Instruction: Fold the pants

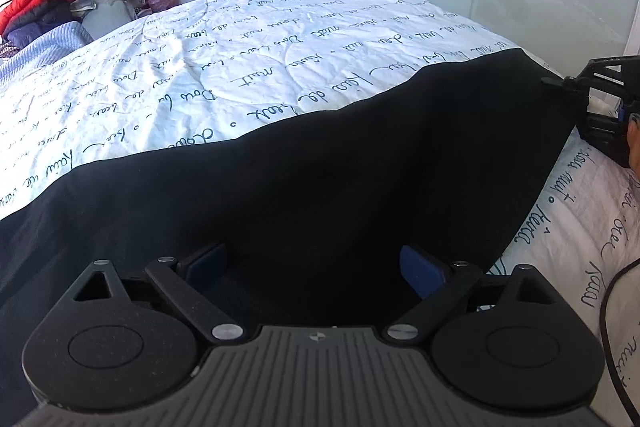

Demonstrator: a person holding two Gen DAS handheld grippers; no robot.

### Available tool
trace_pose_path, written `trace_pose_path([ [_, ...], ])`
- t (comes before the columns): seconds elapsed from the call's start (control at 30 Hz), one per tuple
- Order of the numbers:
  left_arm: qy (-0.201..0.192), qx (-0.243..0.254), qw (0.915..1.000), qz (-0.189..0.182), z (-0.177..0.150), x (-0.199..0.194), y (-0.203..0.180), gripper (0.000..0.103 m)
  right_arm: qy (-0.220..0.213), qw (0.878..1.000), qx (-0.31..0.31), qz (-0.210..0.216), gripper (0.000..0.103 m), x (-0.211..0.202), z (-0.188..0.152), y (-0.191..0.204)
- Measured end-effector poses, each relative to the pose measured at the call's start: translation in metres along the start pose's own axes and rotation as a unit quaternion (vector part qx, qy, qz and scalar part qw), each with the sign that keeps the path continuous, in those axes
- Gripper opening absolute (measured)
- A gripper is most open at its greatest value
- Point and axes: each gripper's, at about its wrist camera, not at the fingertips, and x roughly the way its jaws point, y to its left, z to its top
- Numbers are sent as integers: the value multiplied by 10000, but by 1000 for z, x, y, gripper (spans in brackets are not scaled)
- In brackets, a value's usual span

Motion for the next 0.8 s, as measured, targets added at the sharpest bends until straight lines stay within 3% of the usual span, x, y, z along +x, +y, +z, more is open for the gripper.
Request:
trace_pose_path([
  [0.17, -21, -22, 10000, 5, 0, 2, -1, 96, -332, 9992, 222, 89, 11, -5, 3, -3],
  [0.23, -24, -2, 10000, -15, 0, 2, -2, 96, -129, 9994, -278, -174, 8, 3, 1, 8],
  [0.3, -18, 1, 10000, -38, 4, 2, -3, 95, 52, 9901, -1272, -593, 7, 9, -5, 27],
  [0.33, -18, -37, 10000, -72, 8, 2, -3, 95, 32, 9705, -2195, -996, 7, 11, -13, 44],
  [0.37, -34, -88, 9999, -137, 13, 1, -3, 95, -47, 9338, -3294, -1398, 7, 14, -29, 64],
  [0.43, -121, -238, 9991, -322, 29, 0, -3, 95, -87, 8464, -4963, -1928, 7, 21, -67, 89],
  [0.53, -186, -602, 9940, -899, 67, 5, -7, 95, -103, 7231, -6527, -2258, 7, 31, -119, 101],
  [0.57, -197, -796, 9895, -1190, 83, 8, -10, 96, -127, 6960, -6790, -2331, 7, 34, -130, 101],
  [0.63, -94, -1337, 9716, -1951, 110, 24, -13, 97, -170, 6713, -7009, -2405, 7, 37, -142, 97],
  [0.73, 316, -2127, 9323, -2909, 145, 60, -28, 97, -239, 6438, -7245, -2450, 7, 39, -156, 92],
  [0.8, 617, -2198, 9228, -3103, 164, 81, -49, 97, -259, 6234, -7425, -2438, 7, 38, -161, 90],
])
